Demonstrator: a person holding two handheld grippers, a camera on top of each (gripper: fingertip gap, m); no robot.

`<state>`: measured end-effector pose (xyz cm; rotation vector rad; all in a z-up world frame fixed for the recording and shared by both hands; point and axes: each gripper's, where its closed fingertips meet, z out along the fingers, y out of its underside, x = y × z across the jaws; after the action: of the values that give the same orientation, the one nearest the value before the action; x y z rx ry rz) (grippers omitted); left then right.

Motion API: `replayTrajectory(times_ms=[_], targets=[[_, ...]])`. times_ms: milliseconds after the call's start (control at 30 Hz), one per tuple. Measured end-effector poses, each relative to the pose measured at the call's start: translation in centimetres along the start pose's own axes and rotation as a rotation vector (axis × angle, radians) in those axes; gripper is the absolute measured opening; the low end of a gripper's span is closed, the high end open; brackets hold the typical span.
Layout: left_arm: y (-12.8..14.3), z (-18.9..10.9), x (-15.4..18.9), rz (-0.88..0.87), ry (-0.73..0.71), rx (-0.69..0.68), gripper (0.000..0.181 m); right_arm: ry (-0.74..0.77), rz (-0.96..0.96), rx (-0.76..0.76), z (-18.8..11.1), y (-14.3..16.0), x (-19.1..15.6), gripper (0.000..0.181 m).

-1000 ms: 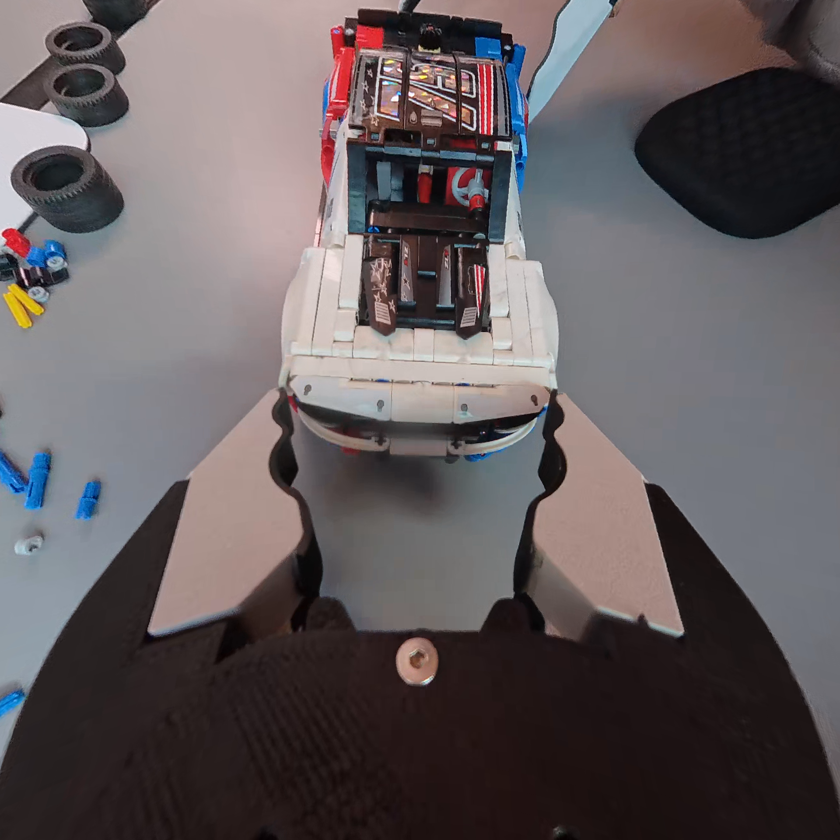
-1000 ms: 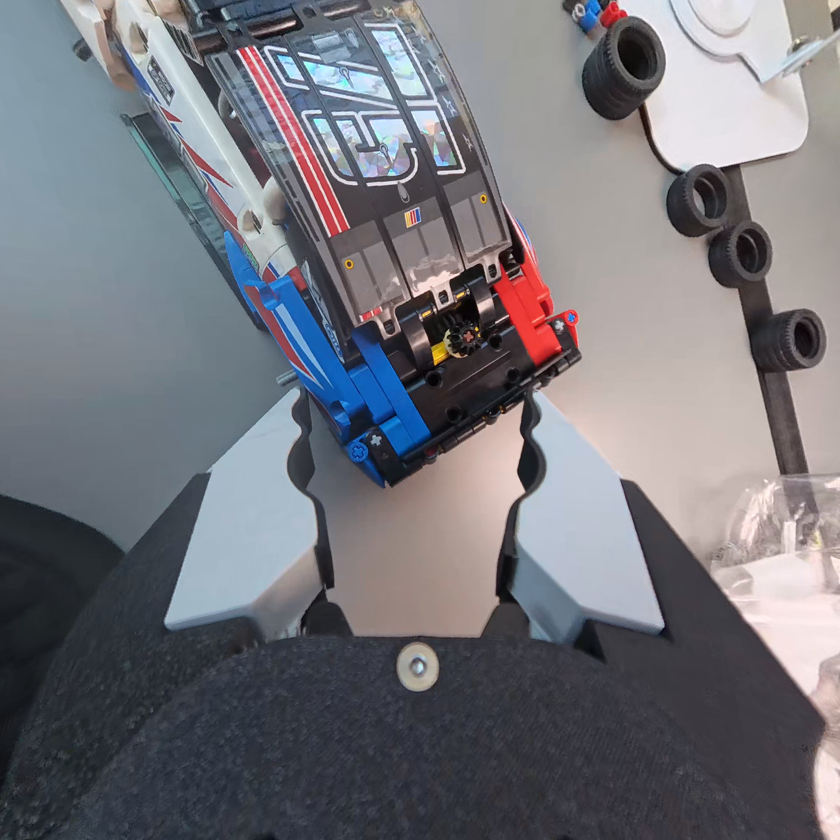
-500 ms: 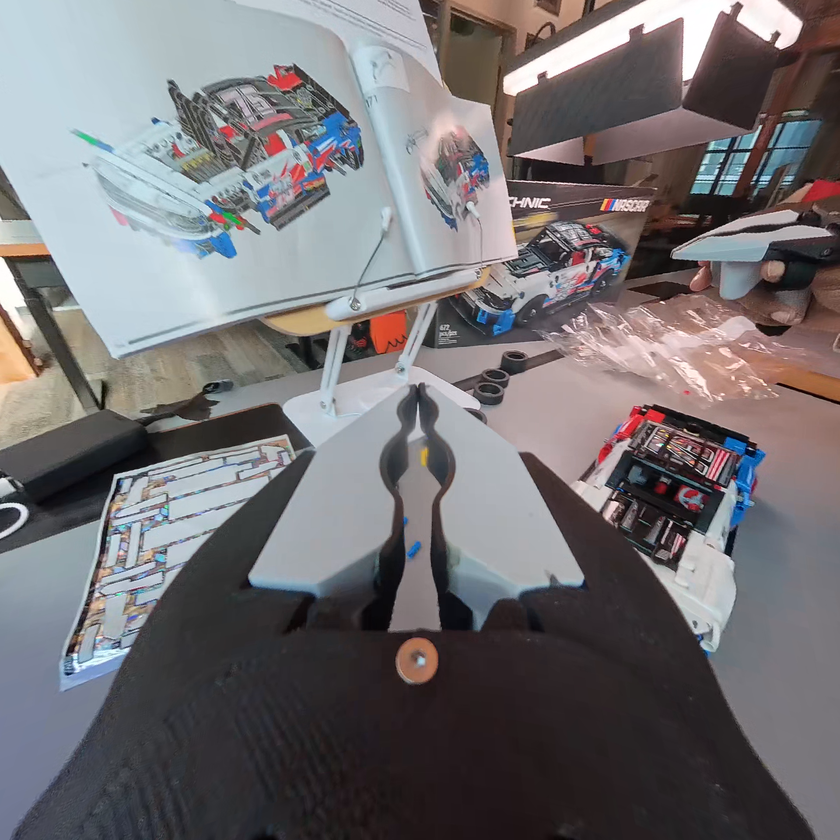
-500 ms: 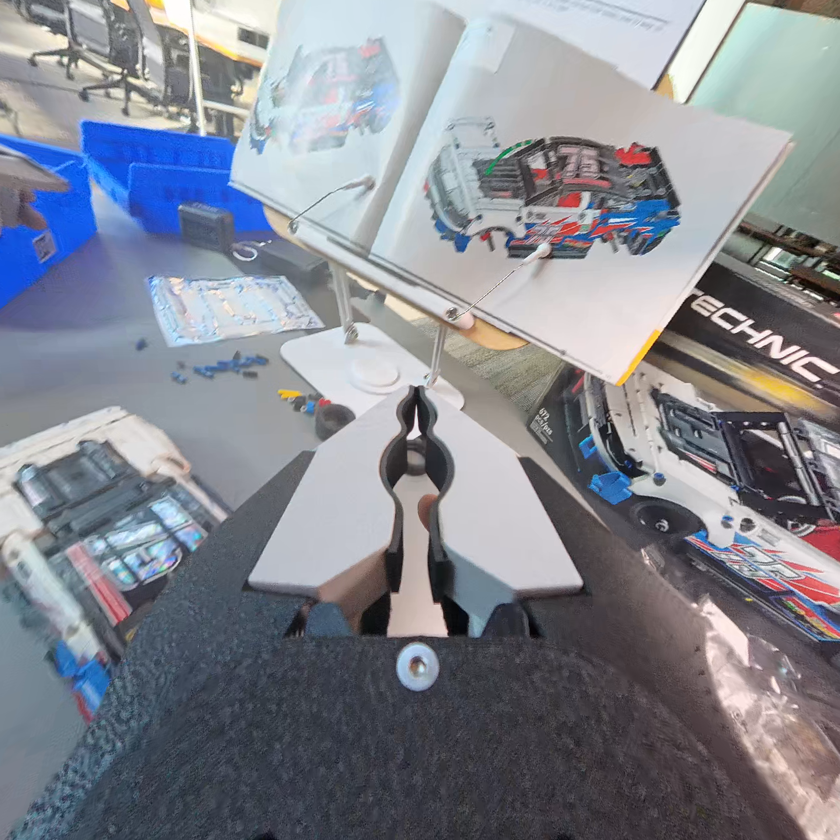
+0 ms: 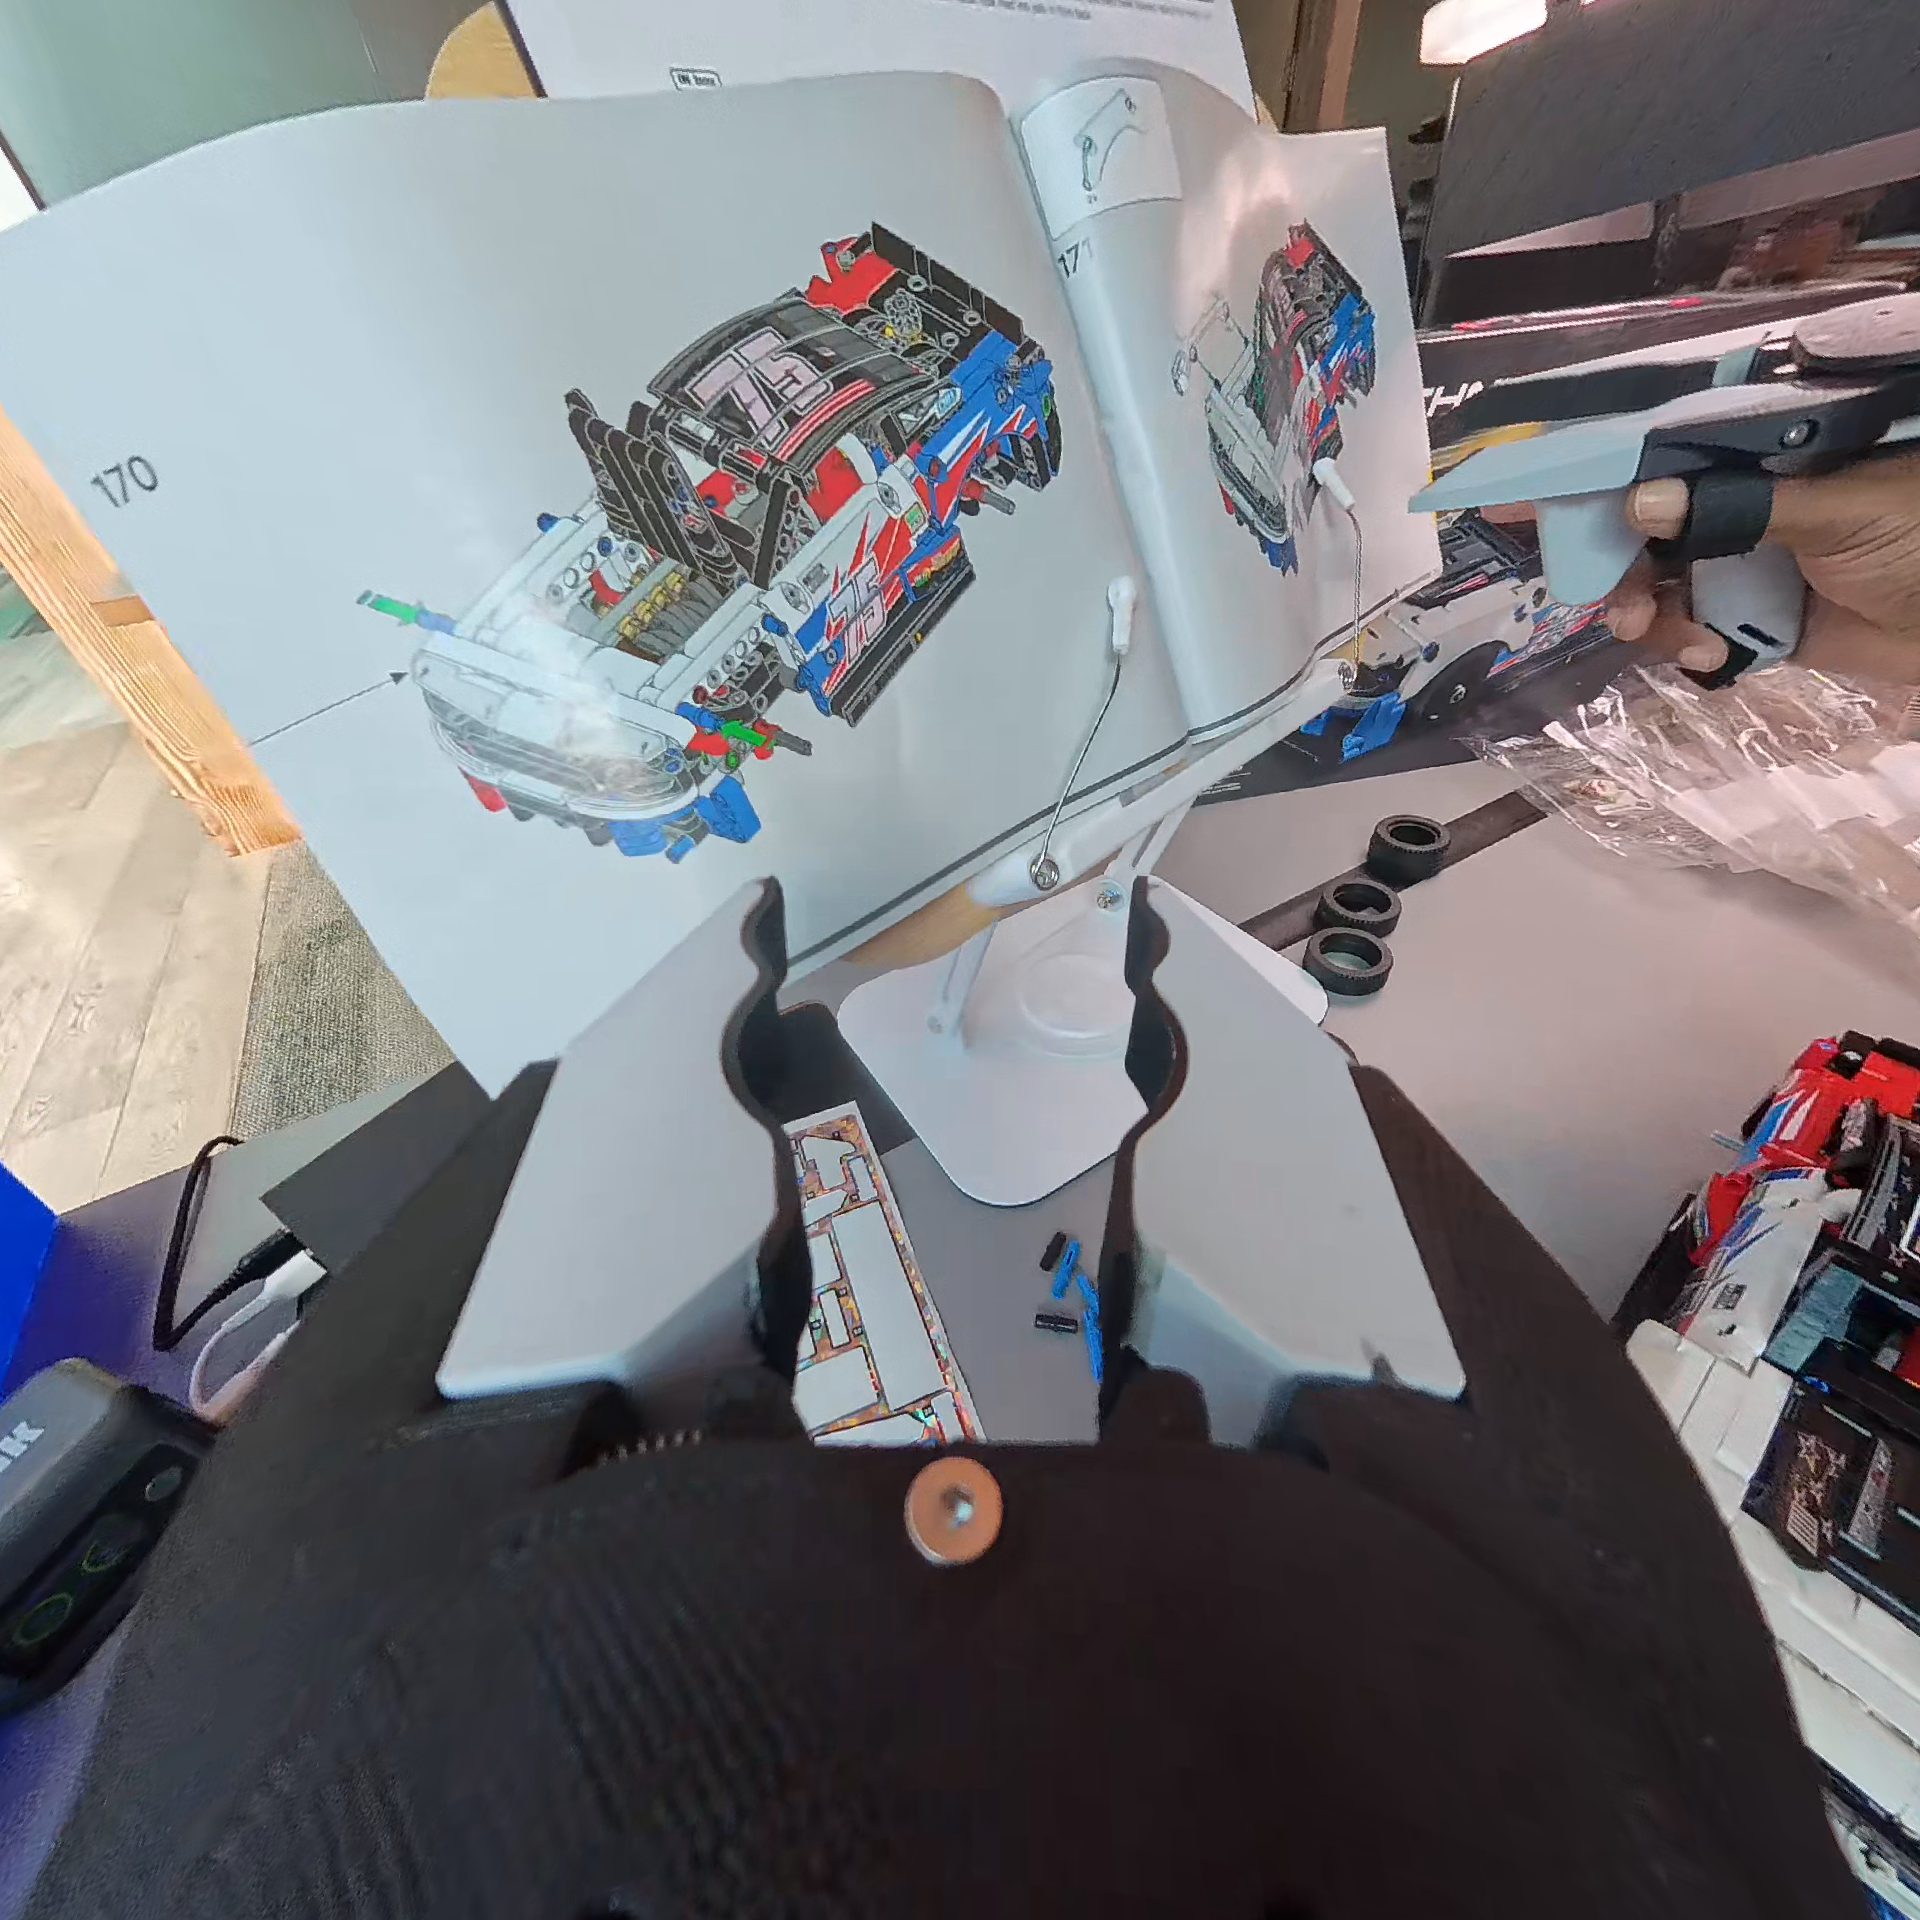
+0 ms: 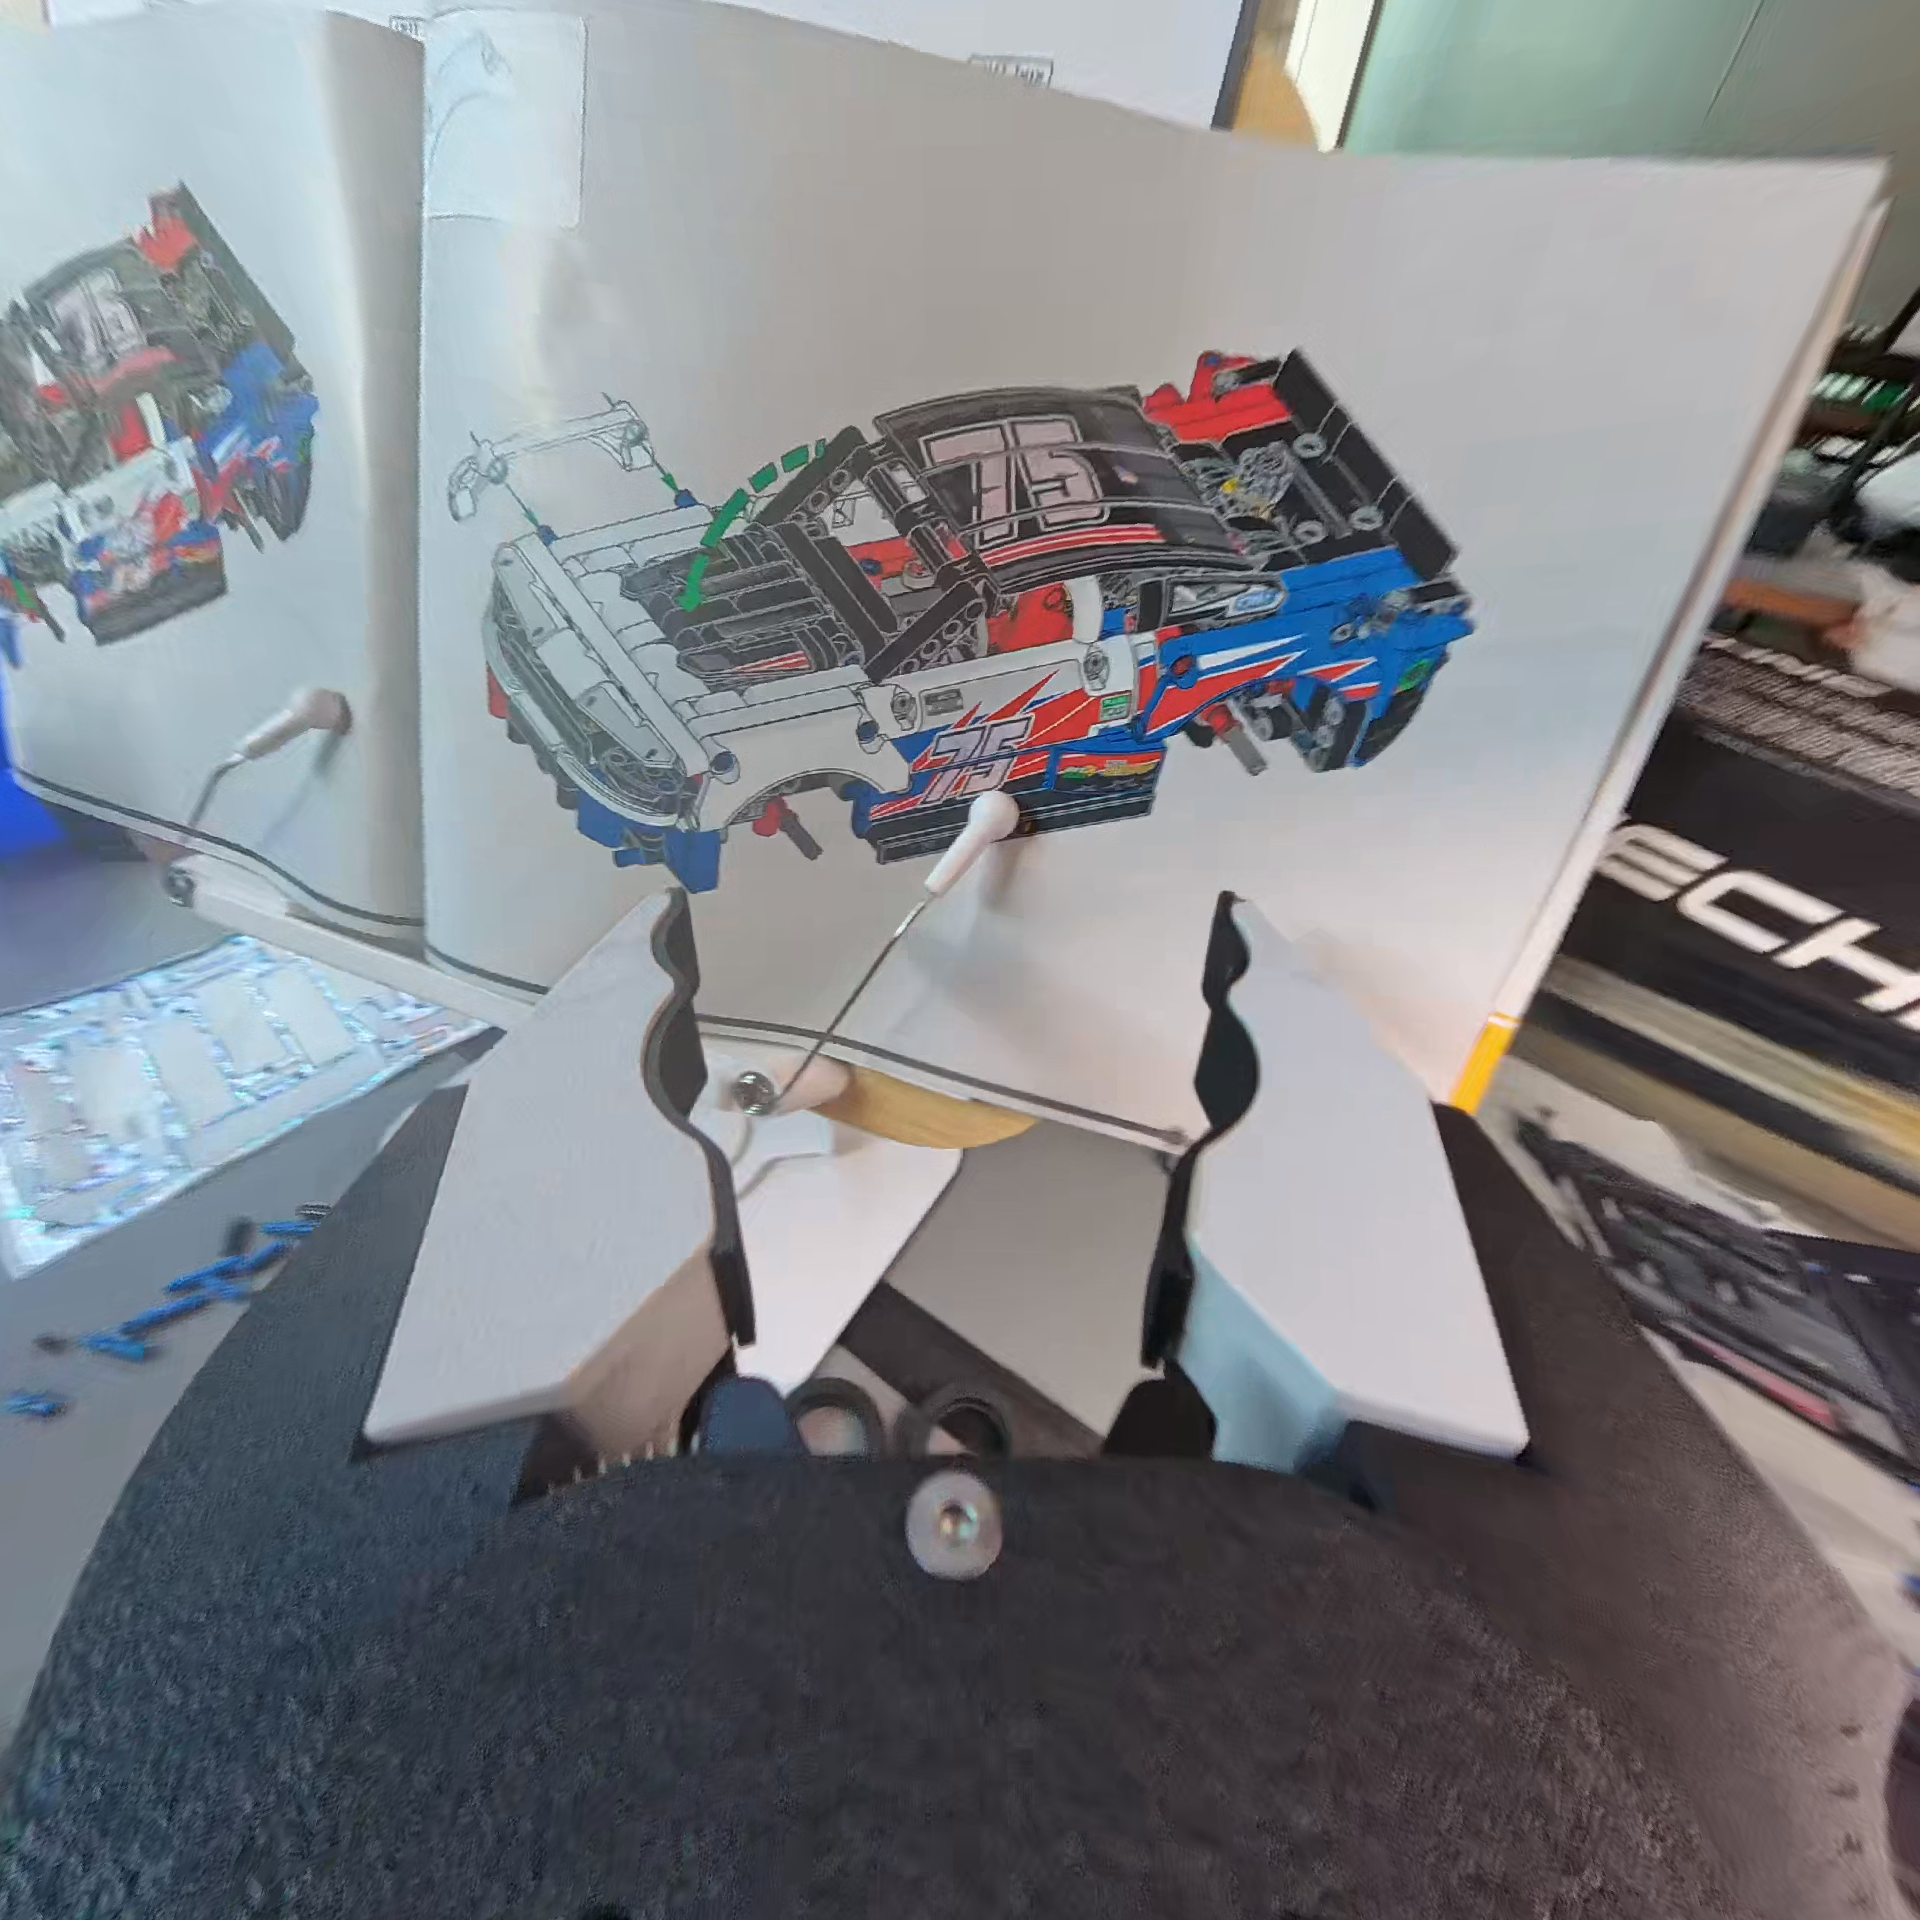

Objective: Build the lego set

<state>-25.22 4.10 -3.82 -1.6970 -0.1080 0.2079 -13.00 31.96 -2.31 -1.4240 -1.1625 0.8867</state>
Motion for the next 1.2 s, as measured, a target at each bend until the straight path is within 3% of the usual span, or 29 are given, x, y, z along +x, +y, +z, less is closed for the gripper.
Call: replayTrajectory(times_ms=[33, 100, 200, 300, 467, 500, 600, 700, 800, 900, 1033, 1100, 1200], targets=[[0.0, 0.6, 0.2, 0.021, 0.007, -0.011, 0.063, -0.022, 0.055, -0.024, 0.3, 0.3, -0.6, 0.089], [0.1, 1.9, 1.0, 0.088, 0.01, -0.031, 0.057, -0.022, 0.071, -0.034, 0.9, 0.8, -1.6, 0.063], [0.3, 4.6, 2.5, 0.173, 0.028, -0.062, 0.043, 0.074, -0.037, -0.067, 1.8, 2.8, -1.1, 0.005], [0.7, 7.5, 3.4, 0.267, 0.015, -0.113, 0.033, 0.045, 0.044, -0.002, 1.4, 3.6, -0.5, 0.005], [1.9, 11.1, 3.1, 0.408, -0.054, -0.193, 0.018, -0.096, 0.424, -0.02, 0.2, 7.5, -0.1, 0.032], [1.6, 11.3, 2.8, 0.424, -0.085, -0.174, 0.004, -0.169, 0.507, -0.017, -0.2, 7.7, -0.5, 0.037], [1.6, 11.4, 2.8, 0.354, -0.088, -0.158, 0.0, -0.272, 0.66, -0.02, -2.1, 7.9, -0.5, 0.048], [1.3, 10.7, 1.9, 0.163, -0.106, -0.079, 0.0, -0.134, 0.51, 0.044, -4.0, 6.6, 0.9, 0.05], [1.4, 9.7, 0.8, -0.151, -0.086, 0.024, 0.0, -0.043, 0.311, 0.1, -4.9, 3.6, 0.3, 0.062], [2.4, 8.2, 0.1, -0.431, -0.092, 0.125, 0.003, -0.036, 0.179, 0.071, -3.9, 1.8, -1.8, 0.074], [5.6, 6.9, 1.5, -0.811, -0.028, 0.157, 0.012, -0.086, 0.173, -0.024, -1.0, 1.7, -4.8, 0.1], [6.3, 6.4, 3.2, -0.83, 0.007, 0.158, 0.018, -0.029, 0.137, -0.07, 0.5, 2.2, -4.7, 0.107], [5.4, 5.9, 5.8, -0.674, 0.027, 0.152, 0.021, 0.067, 0.085, -0.084, 1.8, 2.6, -3.0, 0.106]])
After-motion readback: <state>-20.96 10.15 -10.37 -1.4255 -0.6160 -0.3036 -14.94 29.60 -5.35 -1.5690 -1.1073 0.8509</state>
